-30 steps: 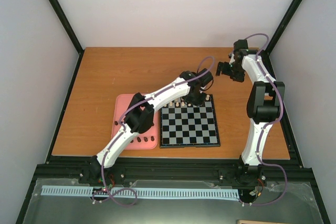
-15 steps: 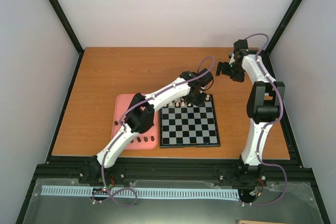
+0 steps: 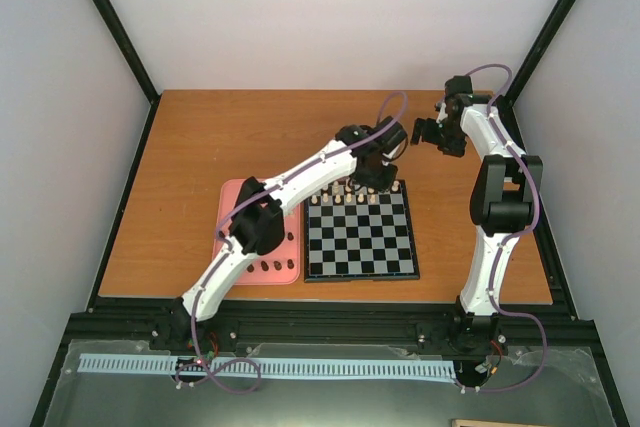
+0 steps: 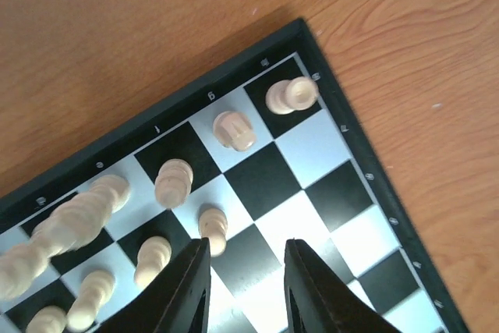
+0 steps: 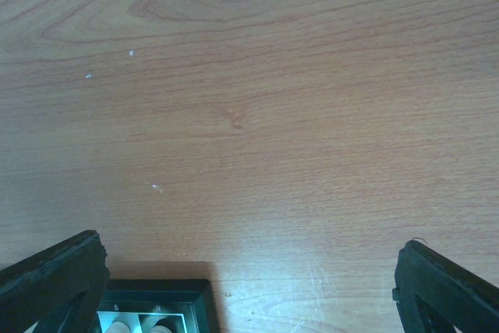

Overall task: Set up the chess pieces on the board
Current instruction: Place the chess piece on the chessboard, then pick up the chess piece from the storage box.

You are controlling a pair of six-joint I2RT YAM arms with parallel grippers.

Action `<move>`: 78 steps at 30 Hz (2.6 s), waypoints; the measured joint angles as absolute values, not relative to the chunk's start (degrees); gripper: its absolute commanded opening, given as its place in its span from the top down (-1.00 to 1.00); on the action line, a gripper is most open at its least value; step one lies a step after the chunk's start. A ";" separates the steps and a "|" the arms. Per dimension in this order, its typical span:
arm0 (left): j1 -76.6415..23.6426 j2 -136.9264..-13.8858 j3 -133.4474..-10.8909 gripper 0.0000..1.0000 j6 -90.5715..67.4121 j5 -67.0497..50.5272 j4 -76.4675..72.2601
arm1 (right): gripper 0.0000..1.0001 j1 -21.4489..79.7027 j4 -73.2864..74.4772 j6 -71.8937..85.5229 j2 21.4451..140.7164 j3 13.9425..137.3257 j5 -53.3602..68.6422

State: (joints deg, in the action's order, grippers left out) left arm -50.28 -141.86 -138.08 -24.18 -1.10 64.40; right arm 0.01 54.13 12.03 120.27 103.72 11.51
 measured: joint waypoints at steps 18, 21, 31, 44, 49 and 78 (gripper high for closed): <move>-36.64 -107.81 -100.55 0.22 -33.52 3.49 62.06 | -1.00 0.27 52.69 12.05 115.59 97.65 13.91; -31.92 -104.95 -91.33 0.23 -36.12 3.68 60.80 | -1.00 0.64 52.66 12.03 115.50 96.66 13.96; -26.39 -102.91 -78.43 0.24 -42.13 -3.16 54.57 | -1.00 1.65 52.73 11.97 115.44 96.42 13.89; -26.35 -107.53 -77.52 0.25 -45.06 -10.13 49.71 | -1.00 1.65 52.75 11.64 115.42 96.27 13.72; -26.35 -107.53 -76.51 0.27 -45.04 -10.17 49.71 | -1.00 1.65 52.75 11.64 115.44 96.27 13.72; -7.49 -81.45 -74.00 -0.72 -41.01 -3.99 57.01 | -0.98 35.14 58.52 11.84 111.09 111.92 8.97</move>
